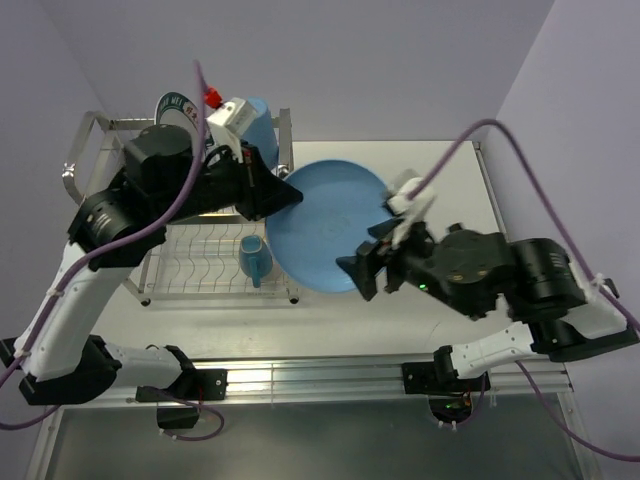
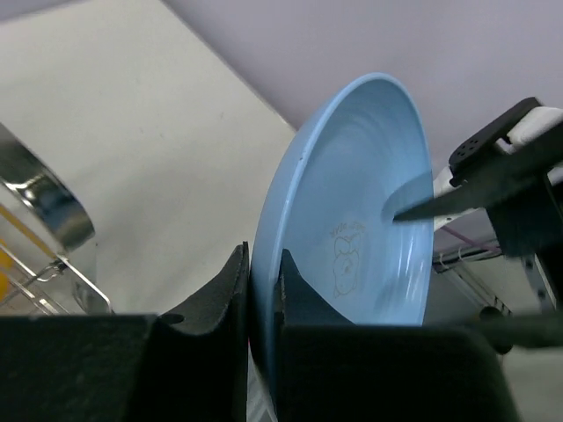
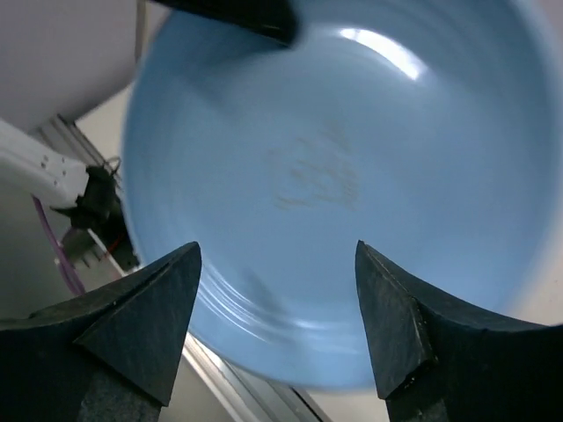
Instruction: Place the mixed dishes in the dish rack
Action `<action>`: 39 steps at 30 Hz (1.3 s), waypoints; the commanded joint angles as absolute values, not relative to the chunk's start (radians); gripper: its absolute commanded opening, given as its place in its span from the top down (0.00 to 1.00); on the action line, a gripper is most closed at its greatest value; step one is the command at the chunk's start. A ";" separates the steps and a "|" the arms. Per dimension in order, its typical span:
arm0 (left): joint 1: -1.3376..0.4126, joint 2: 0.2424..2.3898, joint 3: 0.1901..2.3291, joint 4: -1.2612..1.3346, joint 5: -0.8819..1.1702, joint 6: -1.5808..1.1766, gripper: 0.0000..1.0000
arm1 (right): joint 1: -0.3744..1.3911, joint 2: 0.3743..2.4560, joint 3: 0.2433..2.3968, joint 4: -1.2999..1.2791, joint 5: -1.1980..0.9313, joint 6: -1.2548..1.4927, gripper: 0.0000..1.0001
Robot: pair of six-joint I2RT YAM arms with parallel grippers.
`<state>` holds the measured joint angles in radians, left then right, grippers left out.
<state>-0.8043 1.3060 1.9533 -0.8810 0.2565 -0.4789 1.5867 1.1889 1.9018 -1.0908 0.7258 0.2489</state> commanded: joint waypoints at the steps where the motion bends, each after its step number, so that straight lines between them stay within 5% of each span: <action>1: -0.808 1.226 1.971 -0.759 0.206 -0.419 1.00 | 1.583 1.057 1.873 -1.000 0.827 0.296 0.21; 9: -0.808 1.203 2.017 -0.657 0.051 -0.370 1.00 | 1.583 0.754 1.672 -0.827 0.668 0.391 0.19; 24: -0.808 1.155 2.124 -0.391 -0.526 0.050 1.00 | 1.582 0.601 1.182 -0.741 0.696 0.653 0.26; 27: -0.808 1.144 2.094 -0.342 -0.632 0.133 1.00 | 1.582 0.592 1.129 -0.732 0.700 0.707 0.33; 30: -0.808 1.103 2.002 -0.244 -0.736 0.207 1.00 | 1.582 0.604 1.068 -0.712 0.686 0.739 0.63; 31: -0.808 1.094 1.979 -0.215 -0.770 0.227 1.00 | 1.582 0.610 1.048 -0.709 0.684 0.755 0.93; 32: -0.808 1.072 1.953 -0.183 -0.826 0.253 1.00 | 1.582 0.629 1.040 -0.710 0.686 0.762 1.00; 39: -0.810 0.965 1.793 0.089 -0.906 0.406 1.00 | 1.578 0.681 0.963 -0.678 0.638 0.784 1.00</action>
